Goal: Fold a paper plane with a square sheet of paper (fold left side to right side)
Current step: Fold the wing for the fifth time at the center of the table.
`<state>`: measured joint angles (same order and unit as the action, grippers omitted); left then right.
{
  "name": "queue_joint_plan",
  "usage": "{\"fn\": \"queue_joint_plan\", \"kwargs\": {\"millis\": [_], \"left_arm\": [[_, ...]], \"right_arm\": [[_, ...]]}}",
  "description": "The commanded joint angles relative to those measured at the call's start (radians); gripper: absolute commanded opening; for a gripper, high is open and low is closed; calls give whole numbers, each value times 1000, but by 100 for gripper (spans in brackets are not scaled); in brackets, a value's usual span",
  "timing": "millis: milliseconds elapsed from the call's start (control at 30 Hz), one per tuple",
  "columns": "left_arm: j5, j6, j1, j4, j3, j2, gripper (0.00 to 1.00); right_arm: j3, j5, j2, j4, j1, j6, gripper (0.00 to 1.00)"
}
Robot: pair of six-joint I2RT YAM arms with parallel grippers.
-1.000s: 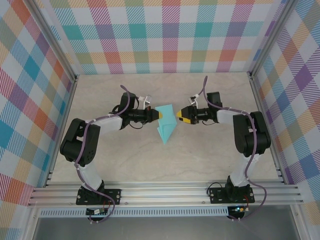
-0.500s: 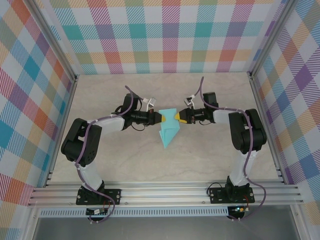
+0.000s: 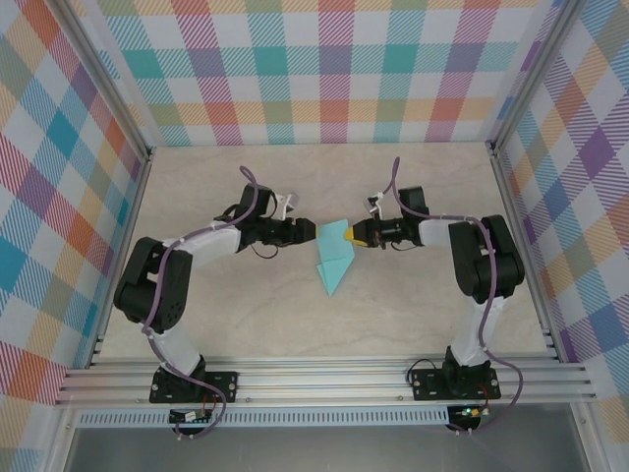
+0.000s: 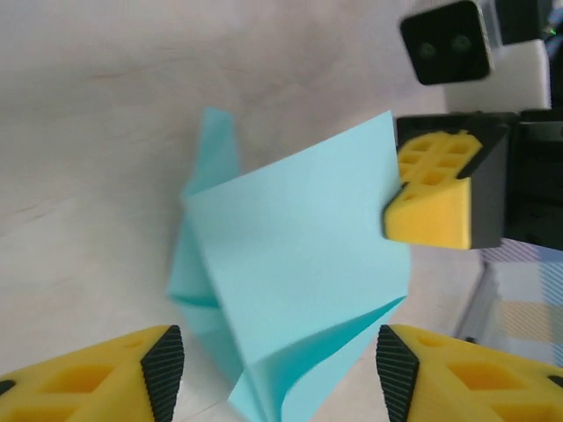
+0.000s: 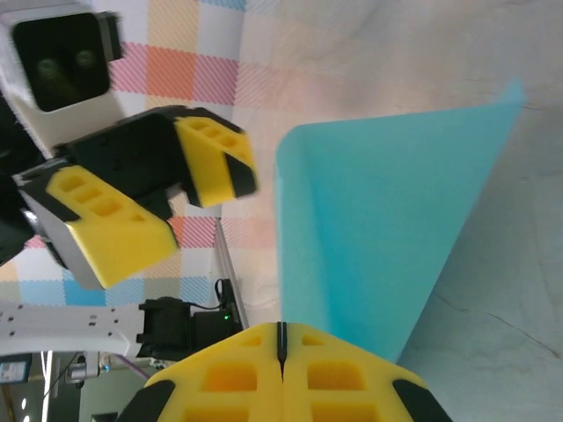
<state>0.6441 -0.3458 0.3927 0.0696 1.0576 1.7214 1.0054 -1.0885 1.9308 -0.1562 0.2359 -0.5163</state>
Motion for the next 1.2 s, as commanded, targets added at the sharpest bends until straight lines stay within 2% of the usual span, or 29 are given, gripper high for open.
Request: {"fn": "queue_joint_plan", "kwargs": {"millis": [0,67,167,367,567,933,1167], "left_arm": [[-234,111,0,249,67,-110,69],[-315,131,25,283,46,-177,71],[-372,134,84,297,0,-269,71],[-461,125,282,292,-59,-355,70],[-614,131,411,314,-7,-232,70],[-825,171,542,351,146,14,78],[-1029,179,599,431,241,138,77]], "right_arm": [[-22,63,-40,3,5,-64,0],[-32,105,-56,6,6,-101,0],[-32,168,-74,26,8,-146,0],[43,235,-72,113,27,-193,0],[134,290,-41,242,64,-140,0],[95,323,-32,265,72,-128,0],[93,315,-24,265,71,-127,0]]}}
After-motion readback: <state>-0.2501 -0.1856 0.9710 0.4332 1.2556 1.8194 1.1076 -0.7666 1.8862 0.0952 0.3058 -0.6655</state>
